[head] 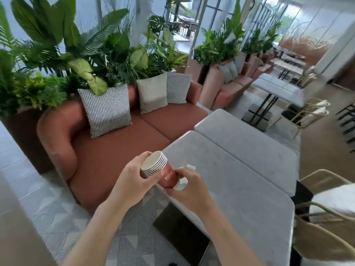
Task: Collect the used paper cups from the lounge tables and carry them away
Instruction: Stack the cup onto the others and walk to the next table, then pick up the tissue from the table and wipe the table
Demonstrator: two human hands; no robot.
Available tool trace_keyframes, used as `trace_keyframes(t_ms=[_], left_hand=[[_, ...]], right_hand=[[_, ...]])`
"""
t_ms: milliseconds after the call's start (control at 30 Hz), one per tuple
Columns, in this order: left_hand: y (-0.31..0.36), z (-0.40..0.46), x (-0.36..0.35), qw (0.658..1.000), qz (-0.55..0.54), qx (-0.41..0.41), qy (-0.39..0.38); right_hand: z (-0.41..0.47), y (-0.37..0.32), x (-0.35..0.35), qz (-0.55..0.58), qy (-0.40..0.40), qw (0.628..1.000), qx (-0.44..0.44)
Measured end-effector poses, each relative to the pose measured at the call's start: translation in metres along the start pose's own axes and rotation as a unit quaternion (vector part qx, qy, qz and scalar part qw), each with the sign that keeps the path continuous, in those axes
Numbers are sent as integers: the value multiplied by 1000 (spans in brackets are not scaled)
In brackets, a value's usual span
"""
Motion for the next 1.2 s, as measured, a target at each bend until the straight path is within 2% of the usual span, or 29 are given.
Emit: trace_keyframes(t_ms=[300,600,933,1200], left_hand=[[1,36,-29,999,-19,-2,-29],[6,121,-44,998,38,-29,-33],[-13,219,-105,993,102,-13,-59],[-60,257,-165,985,135,31,-102]], right_hand=[[16,32,7,-6,2,999,-46],[87,79,18,8,28,998,-61],[146,176,33,35,5,994,-108],[143,257,27,44,-12,978,-202]])
Point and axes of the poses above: each hand's wrist, its own z-axis towards the middle knuckle, its own x-axis out of the back of the hand, y = z × x, the point moved 4 cm from there along z, towards the middle knuckle, and after that the axes turned 1 degree about -z, right-handed, at the moved point
